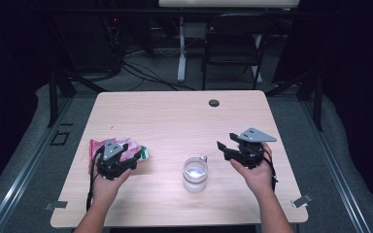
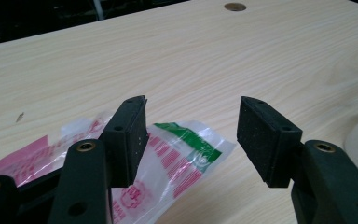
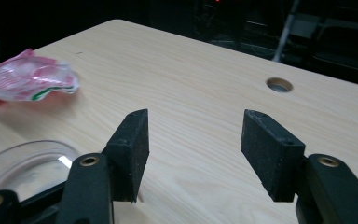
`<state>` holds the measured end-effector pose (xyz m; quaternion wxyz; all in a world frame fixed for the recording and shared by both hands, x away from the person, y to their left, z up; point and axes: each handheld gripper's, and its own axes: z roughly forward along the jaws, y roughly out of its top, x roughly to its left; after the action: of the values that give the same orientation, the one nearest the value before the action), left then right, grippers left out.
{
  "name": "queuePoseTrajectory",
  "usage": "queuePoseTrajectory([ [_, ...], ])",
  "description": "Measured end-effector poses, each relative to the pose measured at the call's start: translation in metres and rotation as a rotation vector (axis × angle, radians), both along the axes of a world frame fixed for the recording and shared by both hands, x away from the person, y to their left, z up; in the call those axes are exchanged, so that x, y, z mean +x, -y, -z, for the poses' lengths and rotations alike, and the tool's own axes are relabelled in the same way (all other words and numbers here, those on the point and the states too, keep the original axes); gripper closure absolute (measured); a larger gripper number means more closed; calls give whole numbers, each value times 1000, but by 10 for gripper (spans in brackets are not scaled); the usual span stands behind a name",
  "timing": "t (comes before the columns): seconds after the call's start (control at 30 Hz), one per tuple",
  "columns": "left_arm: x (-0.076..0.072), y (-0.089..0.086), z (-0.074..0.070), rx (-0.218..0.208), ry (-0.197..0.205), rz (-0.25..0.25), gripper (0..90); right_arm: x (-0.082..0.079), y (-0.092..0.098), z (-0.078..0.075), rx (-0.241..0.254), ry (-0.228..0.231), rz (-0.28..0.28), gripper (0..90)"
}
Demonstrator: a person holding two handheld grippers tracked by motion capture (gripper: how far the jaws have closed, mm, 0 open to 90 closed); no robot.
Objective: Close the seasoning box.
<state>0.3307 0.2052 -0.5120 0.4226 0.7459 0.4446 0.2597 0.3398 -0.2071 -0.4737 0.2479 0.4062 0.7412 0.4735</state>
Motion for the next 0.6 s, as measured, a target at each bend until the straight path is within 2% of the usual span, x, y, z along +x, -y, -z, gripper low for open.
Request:
queuePoseTrajectory([
  [0.07,1,-3,1,11,-3,-13,423,3,8,4,18,-11,35,417],
  [0.23,5,-11,3,14,-14,-39,422,9,21,14,27,-47,80,421],
  [0.33,6,-15,4,14,-22,-50,423,12,26,22,62,-67,100,434],
  [0.4,6,-17,6,-2,-14,-57,423,13,28,27,34,-79,119,444],
  [0.53,8,-20,10,0,-37,-68,424,17,32,37,74,-108,140,454],
  [0.6,10,-21,12,1,-44,-71,424,18,32,40,64,-121,148,457],
])
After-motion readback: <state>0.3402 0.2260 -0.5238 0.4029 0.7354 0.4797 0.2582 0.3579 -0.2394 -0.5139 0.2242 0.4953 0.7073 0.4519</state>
